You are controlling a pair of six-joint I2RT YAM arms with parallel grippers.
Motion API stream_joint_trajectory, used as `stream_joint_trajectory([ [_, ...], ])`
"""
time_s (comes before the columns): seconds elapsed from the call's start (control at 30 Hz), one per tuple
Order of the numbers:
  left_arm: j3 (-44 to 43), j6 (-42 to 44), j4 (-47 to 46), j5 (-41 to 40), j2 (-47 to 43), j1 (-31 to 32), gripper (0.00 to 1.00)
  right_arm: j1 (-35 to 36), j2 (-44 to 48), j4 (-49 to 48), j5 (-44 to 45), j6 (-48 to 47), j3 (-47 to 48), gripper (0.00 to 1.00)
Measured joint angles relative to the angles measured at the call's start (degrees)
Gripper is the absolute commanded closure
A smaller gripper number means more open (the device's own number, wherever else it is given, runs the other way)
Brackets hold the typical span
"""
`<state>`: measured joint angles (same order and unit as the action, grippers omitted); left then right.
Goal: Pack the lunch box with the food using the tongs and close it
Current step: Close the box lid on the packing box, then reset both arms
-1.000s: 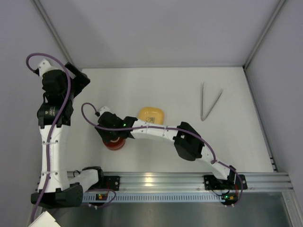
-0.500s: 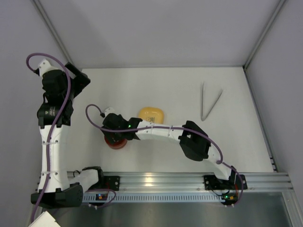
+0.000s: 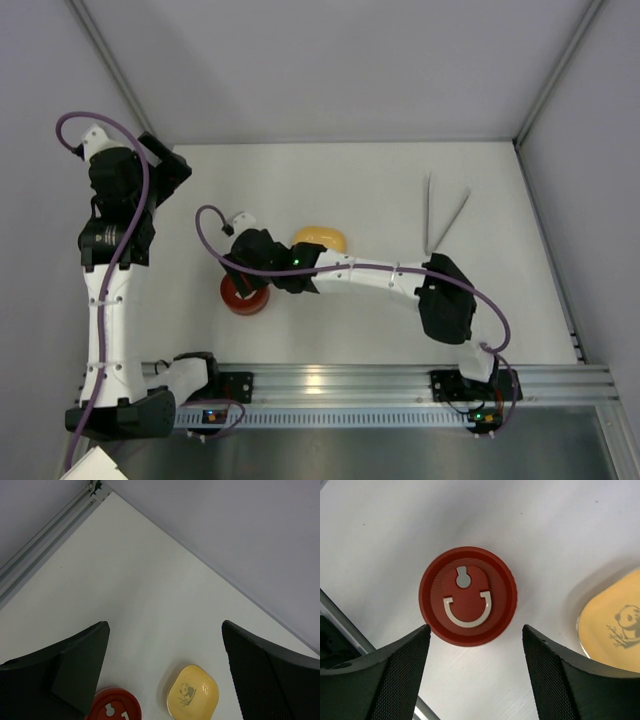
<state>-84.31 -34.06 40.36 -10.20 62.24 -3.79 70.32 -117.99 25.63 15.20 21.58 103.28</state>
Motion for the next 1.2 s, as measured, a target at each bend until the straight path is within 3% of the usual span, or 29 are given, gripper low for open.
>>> stream_joint_trajectory([
  [0.23,0.0,0.4,0.0,1.9,0.1,0.0,0.01,-2.7,15.1,-2.4,4.0,0.7,-14.9,0.25],
  [0.33,0.0,0.8,-0.1,3.6,0.5,0.0,0.01,-7.6,25.6,-2.9,6.0,1.2,-22.1,0.21],
  [0.5,0.7,1.3,-0.7,6.6,1.4,0.0,0.01,-22.1,44.7,-2.7,12.9,2.4,-28.9,0.02],
  [0.7,1.7,2.1,-1.0,9.4,2.2,0.0,0.01,-27.2,61.6,-1.4,23.2,2.6,-34.1,0.0],
  [0.9,2.8,2.5,-1.8,12.2,2.7,0.3,0.01,-27.9,65.4,3.5,28.3,3.7,-36.5,0.01],
  [1.2,2.9,3.8,-2.2,13.4,4.2,2.7,0.01,-28.6,64.2,5.8,28.4,4.0,-38.1,0.01],
])
